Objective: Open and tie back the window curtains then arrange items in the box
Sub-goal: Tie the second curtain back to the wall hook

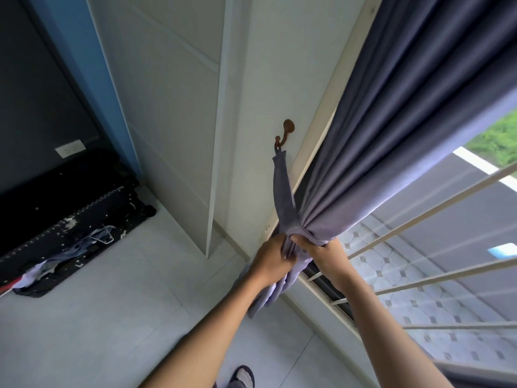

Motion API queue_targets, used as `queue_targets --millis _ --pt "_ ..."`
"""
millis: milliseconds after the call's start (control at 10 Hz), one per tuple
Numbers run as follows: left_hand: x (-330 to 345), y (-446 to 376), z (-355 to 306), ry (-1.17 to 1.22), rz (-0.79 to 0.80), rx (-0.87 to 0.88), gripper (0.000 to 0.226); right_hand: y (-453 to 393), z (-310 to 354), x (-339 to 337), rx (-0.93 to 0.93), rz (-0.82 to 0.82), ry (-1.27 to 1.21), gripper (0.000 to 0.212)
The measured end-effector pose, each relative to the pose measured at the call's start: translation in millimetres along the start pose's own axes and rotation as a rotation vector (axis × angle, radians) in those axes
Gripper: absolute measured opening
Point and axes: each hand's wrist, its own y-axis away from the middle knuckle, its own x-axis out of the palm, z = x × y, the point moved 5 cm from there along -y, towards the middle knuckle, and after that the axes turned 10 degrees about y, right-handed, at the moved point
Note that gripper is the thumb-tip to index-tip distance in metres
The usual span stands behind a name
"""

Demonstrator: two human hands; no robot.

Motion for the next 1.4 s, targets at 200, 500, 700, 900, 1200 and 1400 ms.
queue_targets --millis 200,500,700,900,1200,1400 --pt "-77 -10 -51 0.129 -0.394 0.19 0.027 -1 -4 -4 0.041 0.038 -0.056 0.028" --pt "-42 -43 -112 -0.184 0.164 0.022 0.028 -7 -6 -2 0.084 0.063 0.031 0.028" --pt "-29 -51 -120 -0.465 0.526 -0.165 0.036 -14 -2 0 0.103 0.107 0.185 0.032" --pt "-34 -56 -122 -0.773 0.528 -0.202 0.027 -14 10 -2 0.101 0.122 0.185 0.042" --pt "-20 -37 -110 -0.635 0.154 0.007 0.031 2 -12 7 0.189 -0.255 0.102 0.049" --pt "-17 -12 -112 -0.914 -0.147 0.132 0.015 28 -10 31 0.18 -0.559 0.259 0.07"
